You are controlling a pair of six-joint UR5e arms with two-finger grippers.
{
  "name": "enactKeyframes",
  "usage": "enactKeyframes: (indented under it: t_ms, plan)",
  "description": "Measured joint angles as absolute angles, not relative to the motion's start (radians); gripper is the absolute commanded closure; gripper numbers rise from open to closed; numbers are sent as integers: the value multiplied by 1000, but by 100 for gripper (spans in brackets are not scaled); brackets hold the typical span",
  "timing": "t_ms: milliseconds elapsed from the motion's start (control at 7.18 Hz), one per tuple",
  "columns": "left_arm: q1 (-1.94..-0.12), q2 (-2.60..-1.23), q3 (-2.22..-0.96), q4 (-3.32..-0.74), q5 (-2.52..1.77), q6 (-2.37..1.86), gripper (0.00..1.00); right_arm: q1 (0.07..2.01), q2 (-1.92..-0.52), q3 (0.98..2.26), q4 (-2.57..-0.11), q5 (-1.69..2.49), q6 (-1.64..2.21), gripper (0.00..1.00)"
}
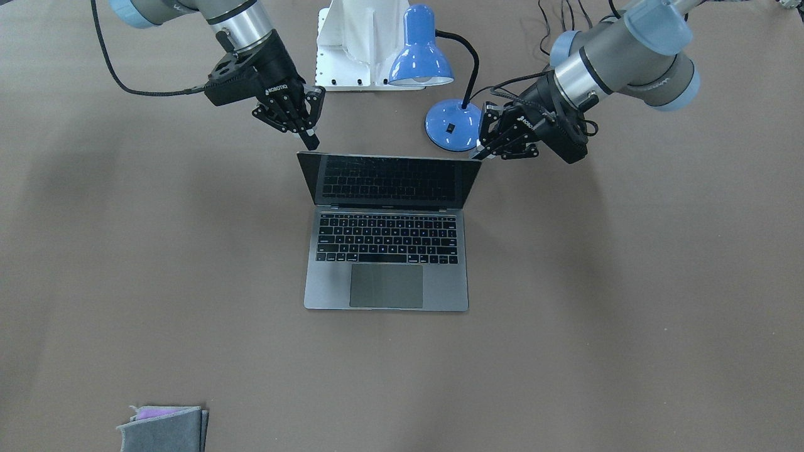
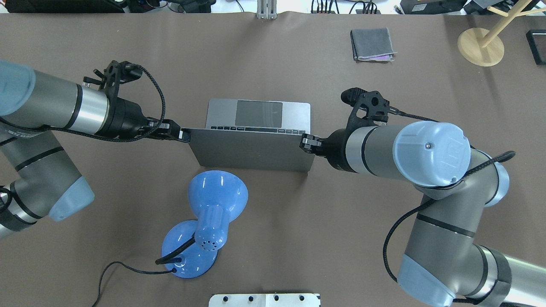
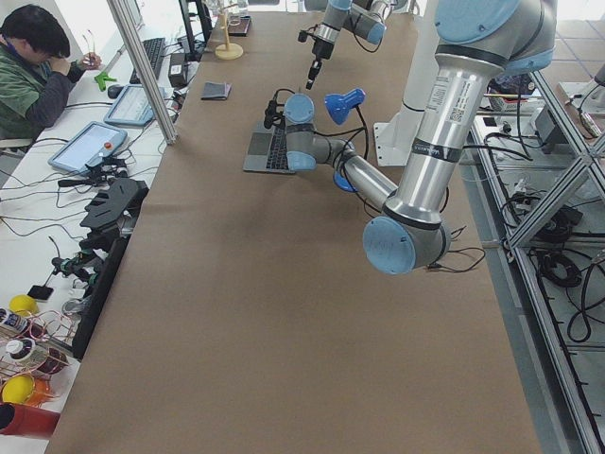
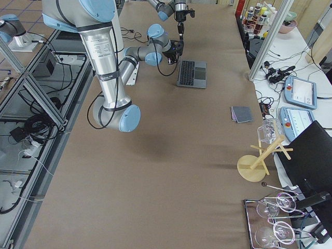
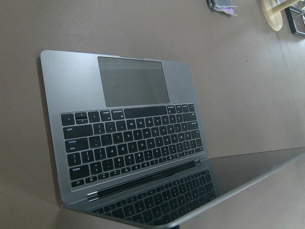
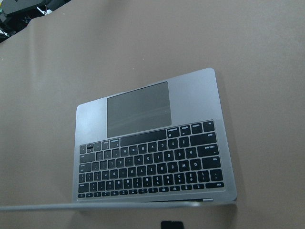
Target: Close laptop
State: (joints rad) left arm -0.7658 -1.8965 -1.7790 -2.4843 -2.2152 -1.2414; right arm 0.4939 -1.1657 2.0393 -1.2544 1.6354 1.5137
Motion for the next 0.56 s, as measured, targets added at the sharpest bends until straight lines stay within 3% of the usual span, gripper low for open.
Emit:
enactKeyframes:
  t_ms: [557]
  plan:
    - [-792,-1979,-1694,-2452,-2211,-1240,100,555,-1084,1918,-1249,1639,1489,100]
